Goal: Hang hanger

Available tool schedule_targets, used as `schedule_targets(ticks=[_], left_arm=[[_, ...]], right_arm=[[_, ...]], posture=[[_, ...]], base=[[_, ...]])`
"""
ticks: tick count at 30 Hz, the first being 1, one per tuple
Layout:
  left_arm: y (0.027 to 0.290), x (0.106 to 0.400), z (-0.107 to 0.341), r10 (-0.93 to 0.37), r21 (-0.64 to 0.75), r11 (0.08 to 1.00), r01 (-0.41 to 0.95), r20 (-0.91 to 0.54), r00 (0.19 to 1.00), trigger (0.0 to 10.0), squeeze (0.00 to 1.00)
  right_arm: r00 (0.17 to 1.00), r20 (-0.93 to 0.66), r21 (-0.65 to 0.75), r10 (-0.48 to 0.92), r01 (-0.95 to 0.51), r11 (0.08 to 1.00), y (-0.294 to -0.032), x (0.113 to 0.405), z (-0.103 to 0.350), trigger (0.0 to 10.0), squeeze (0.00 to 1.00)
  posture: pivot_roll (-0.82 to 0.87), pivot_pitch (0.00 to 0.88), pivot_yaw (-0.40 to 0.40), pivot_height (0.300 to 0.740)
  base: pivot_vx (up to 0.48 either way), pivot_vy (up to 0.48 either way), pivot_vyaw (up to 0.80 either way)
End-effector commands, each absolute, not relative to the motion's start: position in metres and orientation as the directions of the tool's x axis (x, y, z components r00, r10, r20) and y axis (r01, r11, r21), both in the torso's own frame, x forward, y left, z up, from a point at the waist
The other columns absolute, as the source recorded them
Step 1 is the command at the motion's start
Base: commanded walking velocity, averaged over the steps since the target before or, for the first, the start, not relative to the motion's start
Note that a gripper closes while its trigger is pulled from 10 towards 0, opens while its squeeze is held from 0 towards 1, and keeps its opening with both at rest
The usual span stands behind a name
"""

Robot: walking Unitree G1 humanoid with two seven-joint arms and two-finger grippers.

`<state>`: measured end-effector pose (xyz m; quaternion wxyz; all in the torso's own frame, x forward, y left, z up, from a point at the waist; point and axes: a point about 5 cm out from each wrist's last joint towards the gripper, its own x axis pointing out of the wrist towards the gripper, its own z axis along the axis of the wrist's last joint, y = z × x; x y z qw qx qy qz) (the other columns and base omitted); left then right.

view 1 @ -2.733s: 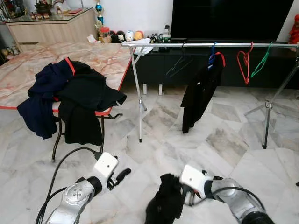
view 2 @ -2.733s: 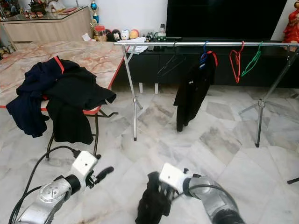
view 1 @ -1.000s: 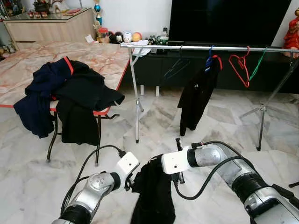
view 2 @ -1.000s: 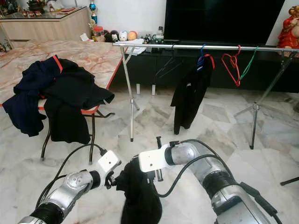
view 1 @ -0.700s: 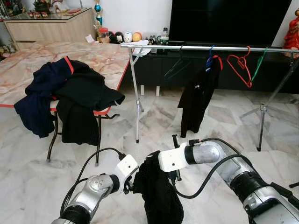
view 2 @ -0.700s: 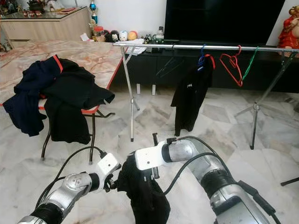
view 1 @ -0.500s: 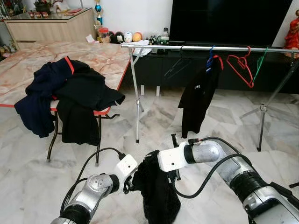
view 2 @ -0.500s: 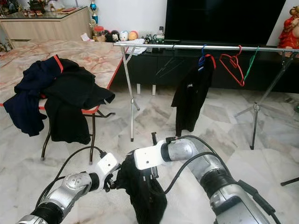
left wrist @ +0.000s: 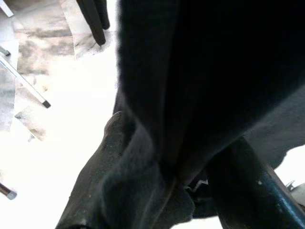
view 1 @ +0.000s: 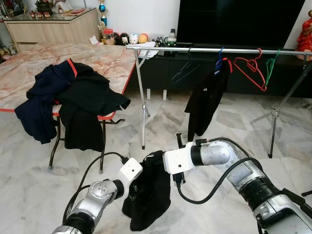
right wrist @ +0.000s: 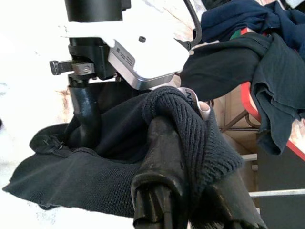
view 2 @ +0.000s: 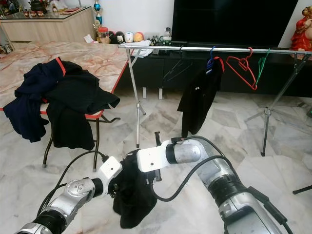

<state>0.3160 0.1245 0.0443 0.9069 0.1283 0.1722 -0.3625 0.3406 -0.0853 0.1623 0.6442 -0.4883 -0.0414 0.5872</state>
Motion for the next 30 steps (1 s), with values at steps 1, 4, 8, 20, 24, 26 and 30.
schedule_targets(ticks=[1,4,8,20,24,26,30], left_arm=[[0.127,0.319,0.047,-0.61,0.12,0.705,0.699,-0.399,0.684,0.0,0.0],[0.13,0.318,0.047,-0.61,0.128,0.698,0.704,-0.409,0.679,0.0,0.0],[0.132,0.317,0.046,-0.612,0.131,0.694,0.708,-0.412,0.675,0.0,0.0],[0.131,0.321,0.054,-0.62,0.103,0.722,0.684,-0.342,0.706,0.0,0.0],[0.128,0.319,0.054,-0.646,0.1,0.694,0.713,-0.35,0.679,4.3,0.0],[0.129,0.317,0.052,-0.655,0.109,0.674,0.731,-0.369,0.659,10.0,0.0],[0.133,0.311,0.049,-0.677,0.1,0.632,0.769,-0.411,0.61,10.0,0.0]], right_arm=[[0.317,-0.48,-0.7,0.818,-0.701,-0.139,-0.086,0.341,0.172,10.0,0.0],[0.329,-0.483,-0.7,0.811,-0.702,-0.132,-0.089,0.343,0.172,10.0,0.0],[0.339,-0.486,-0.7,0.806,-0.703,-0.127,-0.092,0.343,0.172,10.0,0.0],[0.362,-0.48,-0.686,0.799,-0.722,-0.085,-0.098,0.344,0.168,10.0,0.0],[0.362,-0.477,-0.682,0.801,-0.727,-0.077,-0.099,0.344,0.168,10.0,0.0],[0.367,-0.482,-0.681,0.796,-0.729,-0.077,-0.1,0.344,0.167,10.0,0.0],[0.386,-0.525,-0.674,0.758,-0.733,-0.093,-0.108,0.347,0.161,10.0,0.0]], posture=[[0.02,0.014,-0.003,0.74],[0.02,0.015,-0.004,0.74],[0.02,0.015,-0.003,0.74],[0.02,0.015,-0.004,0.74],[0.02,0.016,-0.001,0.74],[0.02,0.016,-0.002,0.74],[0.02,0.016,-0.002,0.74]], base=[[0.0,0.0,0.0],[0.0,0.0,0.0],[0.0,0.0,0.0],[0.0,0.0,0.0],[0.0,0.0,0.0],[0.0,0.0,0.0],[0.0,0.0,0.0]])
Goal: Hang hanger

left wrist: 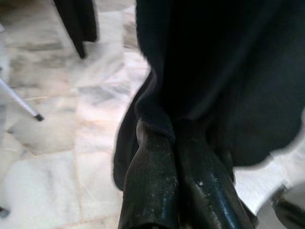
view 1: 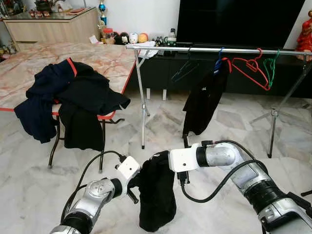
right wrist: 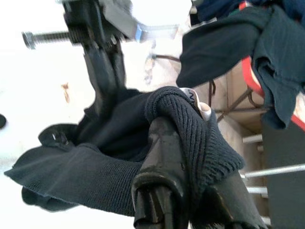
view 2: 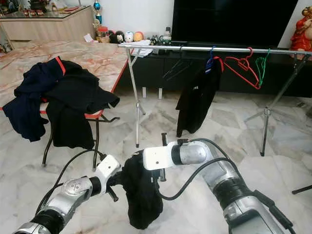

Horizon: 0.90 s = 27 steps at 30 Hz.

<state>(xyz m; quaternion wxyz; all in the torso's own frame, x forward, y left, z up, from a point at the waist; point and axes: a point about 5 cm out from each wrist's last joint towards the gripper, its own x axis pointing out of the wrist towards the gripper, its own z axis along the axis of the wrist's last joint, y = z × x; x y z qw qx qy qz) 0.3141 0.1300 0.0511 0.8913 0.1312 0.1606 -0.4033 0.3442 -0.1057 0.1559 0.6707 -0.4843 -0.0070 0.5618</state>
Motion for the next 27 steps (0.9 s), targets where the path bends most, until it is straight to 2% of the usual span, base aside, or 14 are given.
schedule_targets(ticks=[1,2,9,13,15,21,22,24,27], left_arm=[[0.134,0.31,0.049,-0.685,0.097,0.62,0.778,-0.418,0.597,10.0,0.84],[0.136,0.309,0.048,-0.688,0.094,0.613,0.785,-0.425,0.589,10.0,1.0],[0.147,0.304,0.055,-0.716,0.113,0.52,0.847,-0.483,0.504,10.0,1.0],[0.145,0.307,0.065,-0.734,0.111,0.53,0.841,-0.438,0.52,10.0,1.0],[0.142,0.311,0.073,-0.74,0.117,0.545,0.83,-0.398,0.542,10.0,1.0],[0.138,0.315,0.076,-0.711,0.173,0.562,0.809,-0.4,0.579,10.0,1.0],[0.135,0.314,0.075,-0.717,0.153,0.56,0.814,-0.403,0.569,10.0,0.0],[0.135,0.313,0.074,-0.722,0.144,0.557,0.818,-0.404,0.562,10.0,0.0],[0.13,0.306,0.067,-0.74,0.102,0.512,0.853,-0.452,0.498,10.0,0.0]], right_arm=[[0.389,-0.531,-0.671,0.753,-0.736,-0.094,-0.11,0.347,0.159,10.0,0.0],[0.39,-0.539,-0.667,0.747,-0.739,-0.095,-0.111,0.348,0.158,10.0,0.0],[0.365,-0.635,-0.627,0.681,-0.759,-0.179,-0.122,0.348,0.143,10.0,0.0],[0.343,-0.676,-0.6,0.652,-0.769,-0.219,-0.127,0.346,0.134,10.0,0.0],[0.304,-0.701,-0.568,0.646,-0.785,-0.248,-0.129,0.342,0.129,10.0,0.0],[0.257,-0.678,-0.556,0.689,-0.792,-0.252,-0.126,0.339,0.134,10.0,0.0],[0.254,-0.664,-0.562,0.704,-0.79,-0.246,-0.125,0.339,0.137,10.0,0.0],[0.252,-0.661,-0.563,0.707,-0.789,-0.245,-0.125,0.34,0.138,10.0,0.0],[0.254,-0.646,-0.578,0.72,-0.779,-0.243,-0.125,0.341,0.144,10.0,0.0]], posture=[[0.02,0.016,-0.002,0.74],[0.02,0.016,-0.002,0.74],[0.02,0.016,-0.005,0.74],[0.03,0.017,-0.007,0.74],[0.03,0.018,-0.009,0.74],[0.03,0.018,-0.009,0.74],[0.02,0.017,-0.01,0.74],[0.02,0.017,-0.01,0.74],[0.02,0.016,-0.011,0.74]], base=[[0.0,0.0,0.0],[0.0,0.0,0.0],[0.0,0.0,0.0],[0.0,0.0,0.0],[0.0,0.0,0.0],[0.0,0.0,0.0],[0.0,0.0,0.0],[0.0,0.0,0.0],[0.0,0.0,0.0]])
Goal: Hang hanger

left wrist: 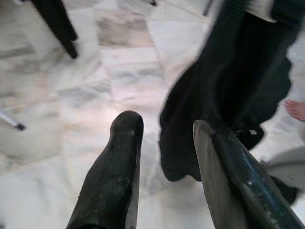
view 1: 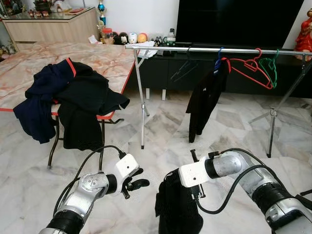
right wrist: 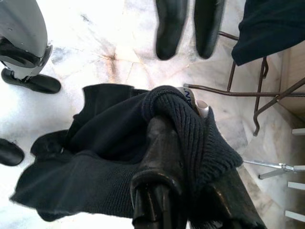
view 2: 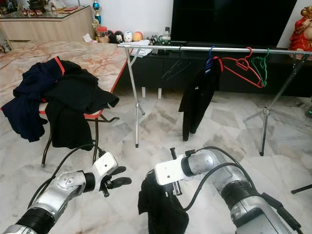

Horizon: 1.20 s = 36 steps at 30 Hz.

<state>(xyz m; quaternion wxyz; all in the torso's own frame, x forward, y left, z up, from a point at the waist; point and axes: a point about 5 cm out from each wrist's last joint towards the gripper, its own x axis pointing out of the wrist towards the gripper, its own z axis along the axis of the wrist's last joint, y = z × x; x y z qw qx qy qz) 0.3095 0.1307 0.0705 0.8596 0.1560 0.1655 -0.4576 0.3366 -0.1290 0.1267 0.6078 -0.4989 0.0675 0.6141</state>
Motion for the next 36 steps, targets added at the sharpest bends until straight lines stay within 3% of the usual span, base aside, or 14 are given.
schedule_targets(ticks=[1,8,15,36], left_arm=[[0.13,0.305,0.067,-0.74,0.1,0.509,0.855,-0.457,0.494,10.0,0.0],[0.131,0.303,0.063,-0.737,0.087,0.511,0.855,-0.468,0.488,10.0,0.0],[0.134,0.312,0.063,-0.673,0.141,0.582,0.801,-0.47,0.571,10.0,0.0],[0.126,0.309,0.066,-0.726,0.087,0.557,0.826,-0.432,0.535,10.0,0.0]], right_arm=[[0.253,-0.643,-0.579,0.723,-0.779,-0.242,-0.124,0.341,0.145,10.0,0.0],[0.231,-0.611,-0.594,0.757,-0.766,-0.246,-0.117,0.34,0.154,10.0,0.0],[0.224,-0.594,-0.608,0.772,-0.753,-0.25,-0.112,0.339,0.16,10.0,0.0],[0.202,-0.551,-0.62,0.81,-0.748,-0.236,-0.102,0.334,0.168,10.0,0.0]], posture=[[0.02,0.015,-0.011,0.74],[0.02,0.012,-0.011,0.74],[0.02,0.008,-0.011,0.74],[0.02,0.013,-0.013,0.74]], base=[[0.0,0.0,0.0],[0.0,0.0,0.0],[0.0,0.0,0.0],[0.0,0.0,0.0]])
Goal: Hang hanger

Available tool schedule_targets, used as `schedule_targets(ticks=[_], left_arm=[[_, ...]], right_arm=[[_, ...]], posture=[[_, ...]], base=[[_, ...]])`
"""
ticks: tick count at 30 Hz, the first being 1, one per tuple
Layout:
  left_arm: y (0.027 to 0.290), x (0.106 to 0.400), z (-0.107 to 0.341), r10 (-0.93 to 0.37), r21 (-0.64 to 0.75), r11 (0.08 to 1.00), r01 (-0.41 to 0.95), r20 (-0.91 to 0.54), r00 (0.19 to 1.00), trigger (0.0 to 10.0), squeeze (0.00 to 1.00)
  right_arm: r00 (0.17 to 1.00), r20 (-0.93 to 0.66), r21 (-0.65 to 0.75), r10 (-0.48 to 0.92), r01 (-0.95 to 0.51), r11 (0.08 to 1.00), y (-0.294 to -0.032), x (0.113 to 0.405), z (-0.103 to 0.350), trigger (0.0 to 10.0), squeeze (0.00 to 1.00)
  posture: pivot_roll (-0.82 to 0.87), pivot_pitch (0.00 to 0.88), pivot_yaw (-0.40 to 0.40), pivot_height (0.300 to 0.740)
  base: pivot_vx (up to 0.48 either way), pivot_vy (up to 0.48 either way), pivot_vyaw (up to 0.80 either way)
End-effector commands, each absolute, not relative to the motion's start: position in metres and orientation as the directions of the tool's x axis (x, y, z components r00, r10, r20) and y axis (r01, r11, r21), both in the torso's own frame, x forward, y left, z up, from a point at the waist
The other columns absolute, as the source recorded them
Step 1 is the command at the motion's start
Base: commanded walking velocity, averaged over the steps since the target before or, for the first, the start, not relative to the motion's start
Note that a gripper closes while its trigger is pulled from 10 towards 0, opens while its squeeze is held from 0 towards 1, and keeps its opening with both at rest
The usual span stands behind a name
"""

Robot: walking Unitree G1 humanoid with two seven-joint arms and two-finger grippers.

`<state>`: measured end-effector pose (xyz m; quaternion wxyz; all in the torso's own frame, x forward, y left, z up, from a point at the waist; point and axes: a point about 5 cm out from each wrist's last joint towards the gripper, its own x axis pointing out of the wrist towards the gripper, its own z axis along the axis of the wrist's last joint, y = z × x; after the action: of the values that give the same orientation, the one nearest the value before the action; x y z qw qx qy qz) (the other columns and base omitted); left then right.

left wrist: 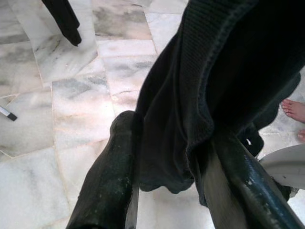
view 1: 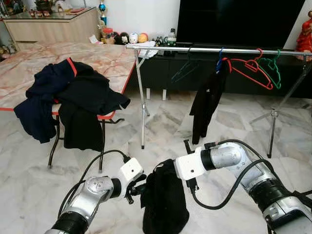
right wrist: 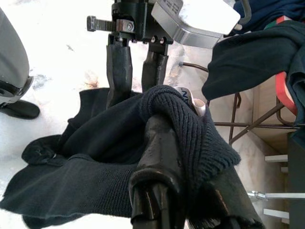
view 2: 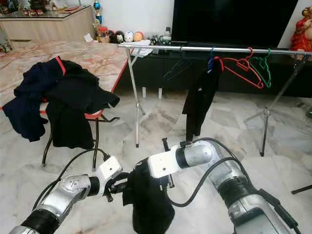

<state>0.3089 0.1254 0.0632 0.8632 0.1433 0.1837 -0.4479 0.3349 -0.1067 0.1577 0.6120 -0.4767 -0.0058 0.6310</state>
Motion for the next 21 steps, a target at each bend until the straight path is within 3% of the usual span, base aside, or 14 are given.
schedule_targets(ticks=[1,13,21], left_arm=[[0.125,0.3091,0.0673,-0.733,0.081,0.553,0.83,-0.427,0.53,10.0,0.0],[0.1229,0.3116,0.0699,-0.733,0.079,0.566,0.821,-0.408,0.544,10.0,0.0],[0.1229,0.3079,0.0736,-0.768,0.034,0.538,0.842,-0.391,0.507,10.0,0.0]], right_arm=[[0.202,-0.548,-0.621,0.811,-0.748,-0.234,-0.1016,0.3338,0.1669,10.0,0.0],[0.155,-0.525,-0.597,0.837,-0.768,-0.232,-0.0962,0.326,0.164,10.0,0.0],[0.182,-0.545,-0.602,0.818,-0.764,-0.231,-0.1001,0.3291,0.1608,10.0,0.0]], posture=[[0.02,0.013,-0.014,0.74],[0.02,0.014,-0.013,0.74],[0.02,0.015,-0.015,0.74]], base=[[0.0,0.0,0.0],[0.0,0.0,0.0],[0.0,0.0,0.0]])
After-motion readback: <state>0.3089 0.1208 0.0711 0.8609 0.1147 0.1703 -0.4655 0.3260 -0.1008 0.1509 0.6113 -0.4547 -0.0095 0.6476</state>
